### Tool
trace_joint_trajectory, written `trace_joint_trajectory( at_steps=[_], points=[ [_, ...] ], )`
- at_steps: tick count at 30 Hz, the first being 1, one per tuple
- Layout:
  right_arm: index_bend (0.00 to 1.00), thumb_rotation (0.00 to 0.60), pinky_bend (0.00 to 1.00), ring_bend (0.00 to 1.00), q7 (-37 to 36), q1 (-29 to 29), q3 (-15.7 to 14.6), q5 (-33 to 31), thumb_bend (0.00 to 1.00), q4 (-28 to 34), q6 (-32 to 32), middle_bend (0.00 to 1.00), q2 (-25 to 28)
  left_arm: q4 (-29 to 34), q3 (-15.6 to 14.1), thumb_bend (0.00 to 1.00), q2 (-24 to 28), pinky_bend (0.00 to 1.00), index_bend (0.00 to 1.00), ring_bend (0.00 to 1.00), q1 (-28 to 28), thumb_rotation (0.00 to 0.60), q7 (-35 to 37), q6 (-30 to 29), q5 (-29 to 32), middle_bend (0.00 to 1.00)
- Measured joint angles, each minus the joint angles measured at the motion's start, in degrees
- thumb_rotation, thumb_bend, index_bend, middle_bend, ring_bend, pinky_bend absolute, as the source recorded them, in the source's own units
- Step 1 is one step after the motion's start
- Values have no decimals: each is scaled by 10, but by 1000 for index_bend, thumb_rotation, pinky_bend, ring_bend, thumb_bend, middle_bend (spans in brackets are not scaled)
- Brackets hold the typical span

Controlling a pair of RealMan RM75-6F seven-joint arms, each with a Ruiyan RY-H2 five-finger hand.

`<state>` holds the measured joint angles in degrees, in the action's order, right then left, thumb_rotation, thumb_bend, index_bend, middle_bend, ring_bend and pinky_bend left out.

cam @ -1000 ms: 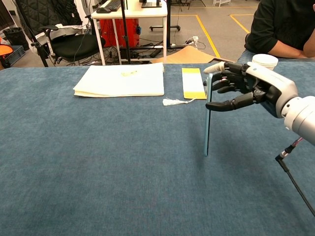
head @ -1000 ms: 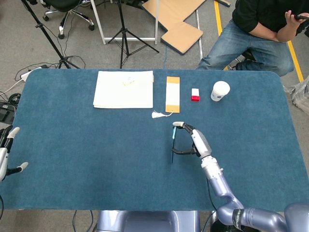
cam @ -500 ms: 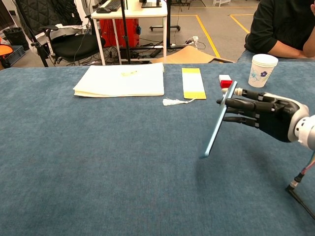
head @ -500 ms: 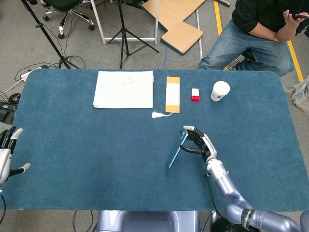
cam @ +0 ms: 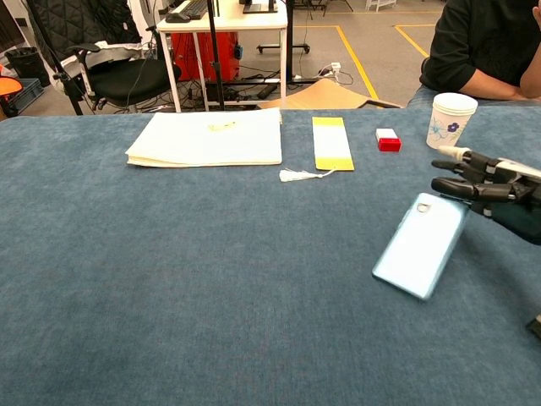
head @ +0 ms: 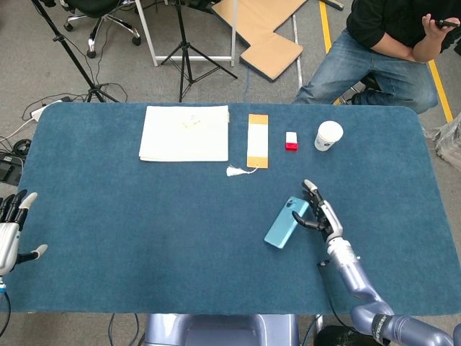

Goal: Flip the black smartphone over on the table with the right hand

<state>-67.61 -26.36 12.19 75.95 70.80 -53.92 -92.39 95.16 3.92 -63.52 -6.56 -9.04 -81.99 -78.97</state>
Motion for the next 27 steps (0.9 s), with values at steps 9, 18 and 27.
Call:
trace_joint_trajectory(
  at_steps=[9,18,27],
  points=[
    [38,600,0,0,163,7,9,26,143,-38,-91,0,12,1,-2,0,1,0,0,0,-1,600,1,1,-5,0],
    [3,600,0,0,356,22,-19,114,0,-28,-190,0,79,-9,0,0,-5,0,0,0,0,600,7,-17,-24,0],
    [0,600,0,0,629,79,-62,142,0,108,-246,0,200,-44,4,0,-26,0,0,0,3,600,21,-45,-48,0]
  ],
)
